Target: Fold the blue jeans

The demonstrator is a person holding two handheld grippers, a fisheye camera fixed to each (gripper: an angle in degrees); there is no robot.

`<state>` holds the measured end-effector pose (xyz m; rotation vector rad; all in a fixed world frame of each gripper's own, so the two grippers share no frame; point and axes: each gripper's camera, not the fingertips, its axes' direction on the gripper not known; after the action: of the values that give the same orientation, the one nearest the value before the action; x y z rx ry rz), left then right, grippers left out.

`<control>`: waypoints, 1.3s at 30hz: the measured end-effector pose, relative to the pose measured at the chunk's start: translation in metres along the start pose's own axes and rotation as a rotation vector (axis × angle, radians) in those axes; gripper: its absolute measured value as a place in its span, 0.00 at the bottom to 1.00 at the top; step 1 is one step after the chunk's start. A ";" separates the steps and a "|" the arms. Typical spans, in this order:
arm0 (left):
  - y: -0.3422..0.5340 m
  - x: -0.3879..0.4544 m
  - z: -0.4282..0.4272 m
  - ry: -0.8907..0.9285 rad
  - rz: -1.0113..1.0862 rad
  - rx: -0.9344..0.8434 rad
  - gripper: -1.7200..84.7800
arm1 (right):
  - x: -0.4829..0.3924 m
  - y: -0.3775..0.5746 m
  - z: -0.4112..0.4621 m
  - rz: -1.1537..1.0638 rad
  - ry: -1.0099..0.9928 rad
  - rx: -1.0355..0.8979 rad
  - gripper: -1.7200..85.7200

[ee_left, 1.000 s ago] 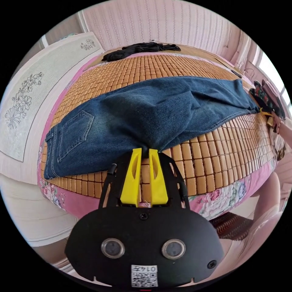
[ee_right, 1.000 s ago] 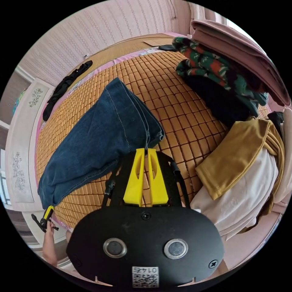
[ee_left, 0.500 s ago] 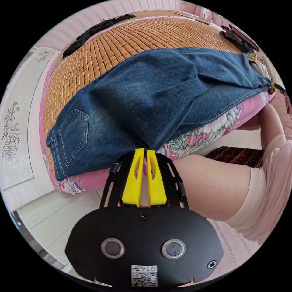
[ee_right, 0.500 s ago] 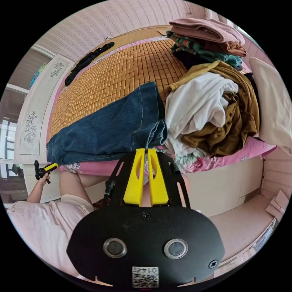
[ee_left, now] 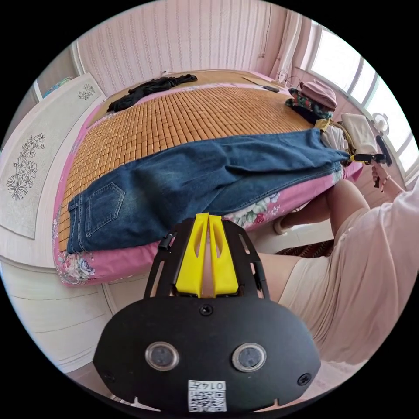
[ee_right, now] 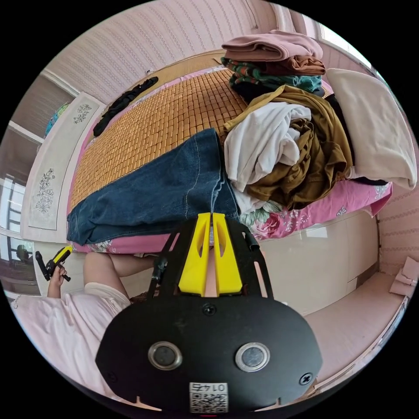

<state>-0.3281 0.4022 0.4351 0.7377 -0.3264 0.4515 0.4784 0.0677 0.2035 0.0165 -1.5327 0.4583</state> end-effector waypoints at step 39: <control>-0.039 0.035 0.114 0.006 0.289 -0.196 0.01 | 0.066 0.048 -0.041 0.082 -0.347 0.173 0.02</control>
<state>-0.2935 0.3063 0.5077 0.4987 -0.4676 0.6837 0.5012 0.1420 0.2516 0.1759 -1.8340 0.6786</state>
